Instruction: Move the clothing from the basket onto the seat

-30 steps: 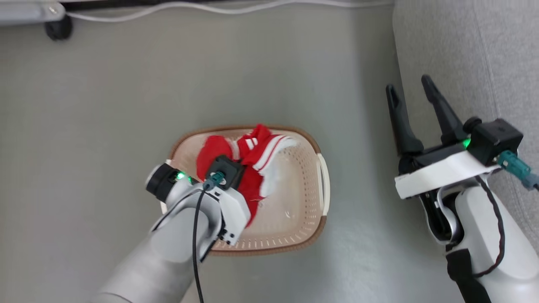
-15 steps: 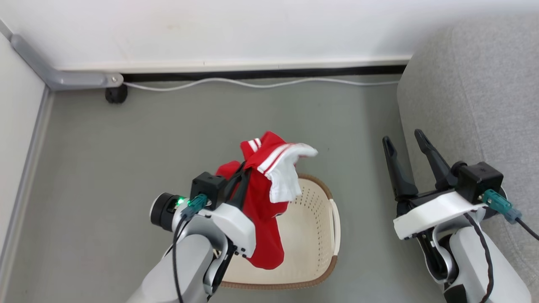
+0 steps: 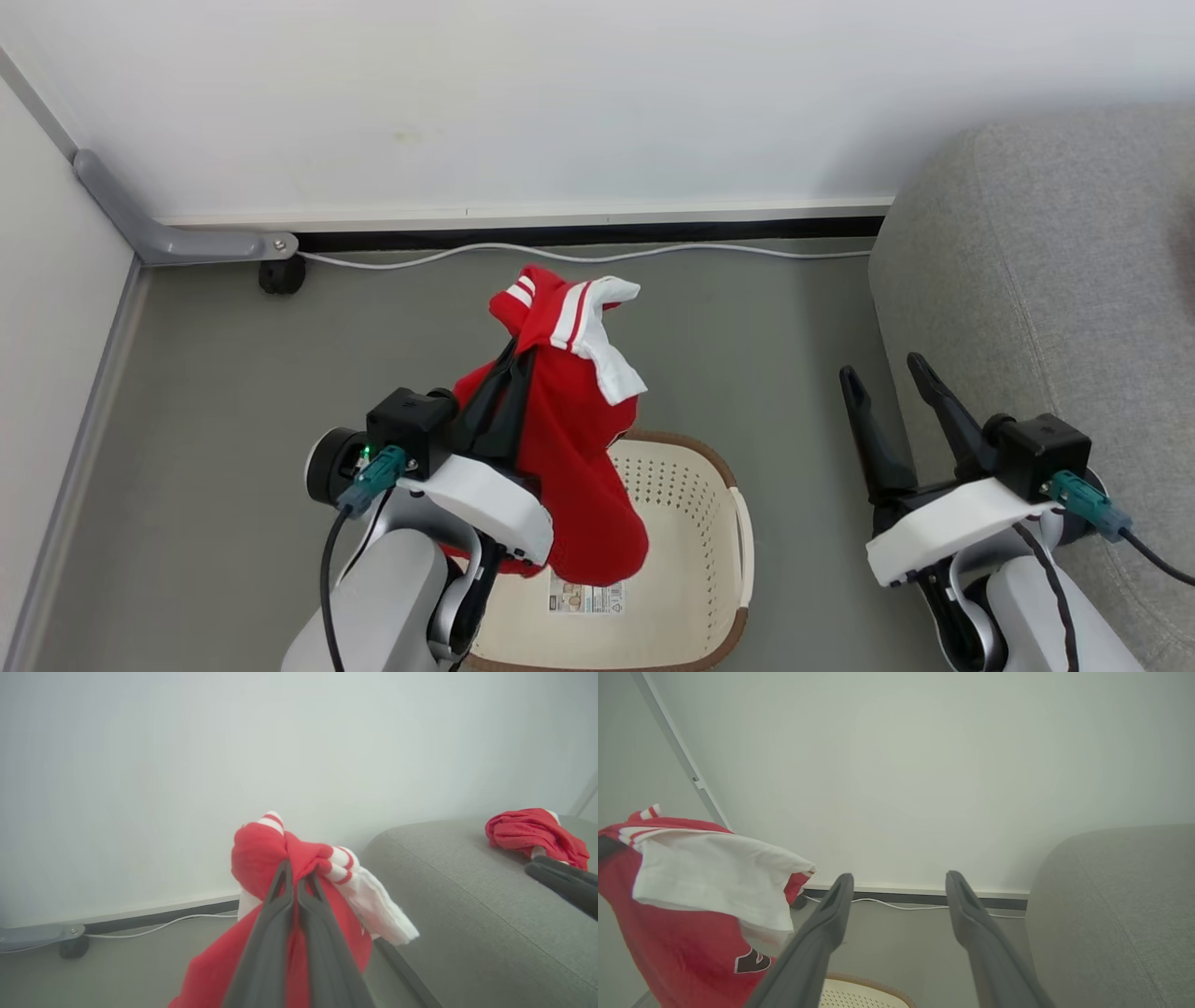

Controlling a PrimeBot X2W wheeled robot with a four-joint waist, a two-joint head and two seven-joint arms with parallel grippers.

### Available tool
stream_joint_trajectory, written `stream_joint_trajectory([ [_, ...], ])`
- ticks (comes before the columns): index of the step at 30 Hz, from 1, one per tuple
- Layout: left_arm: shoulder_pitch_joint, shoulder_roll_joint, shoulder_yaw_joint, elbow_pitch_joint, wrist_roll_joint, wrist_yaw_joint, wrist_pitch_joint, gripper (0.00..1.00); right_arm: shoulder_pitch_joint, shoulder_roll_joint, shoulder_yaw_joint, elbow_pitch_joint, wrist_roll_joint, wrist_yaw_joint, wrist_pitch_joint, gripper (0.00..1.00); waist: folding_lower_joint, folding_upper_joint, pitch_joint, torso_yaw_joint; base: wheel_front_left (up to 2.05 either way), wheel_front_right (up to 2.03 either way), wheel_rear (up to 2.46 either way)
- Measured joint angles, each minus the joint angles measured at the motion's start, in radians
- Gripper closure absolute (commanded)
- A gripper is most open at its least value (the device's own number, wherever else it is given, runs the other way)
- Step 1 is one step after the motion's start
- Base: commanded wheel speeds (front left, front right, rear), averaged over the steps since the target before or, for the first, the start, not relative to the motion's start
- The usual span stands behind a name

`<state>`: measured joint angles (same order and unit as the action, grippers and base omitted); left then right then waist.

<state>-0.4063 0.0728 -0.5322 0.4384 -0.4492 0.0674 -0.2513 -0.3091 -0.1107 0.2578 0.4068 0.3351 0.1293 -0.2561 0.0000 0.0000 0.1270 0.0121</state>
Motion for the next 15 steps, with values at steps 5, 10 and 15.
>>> stream_joint_trajectory([
  [5, 0.011, -0.014, 0.037, -0.057, 0.002, -0.034, 0.0, 1.0, 0.028, 0.002, -0.007, 0.01, 0.0, 0.0, 0.0, 0.0, 0.0, 0.0, -0.021, 0.004, 0.0, 0.0, 0.0],
  [10, 0.01, -0.025, 0.048, -0.121, 0.013, -0.067, 0.0, 1.0, 0.041, 0.008, -0.009, 0.021, 0.0, 0.0, 0.0, 0.0, 0.0, 0.0, -0.031, 0.005, 0.0, 0.0, 0.0],
  [15, -0.009, -0.026, 0.046, -0.155, 0.017, -0.085, 0.0, 1.0, 0.053, 0.014, -0.008, 0.024, 0.0, 0.0, 0.0, 0.0, 0.0, 0.0, -0.03, 0.003, 0.0, 0.0, 0.0],
])
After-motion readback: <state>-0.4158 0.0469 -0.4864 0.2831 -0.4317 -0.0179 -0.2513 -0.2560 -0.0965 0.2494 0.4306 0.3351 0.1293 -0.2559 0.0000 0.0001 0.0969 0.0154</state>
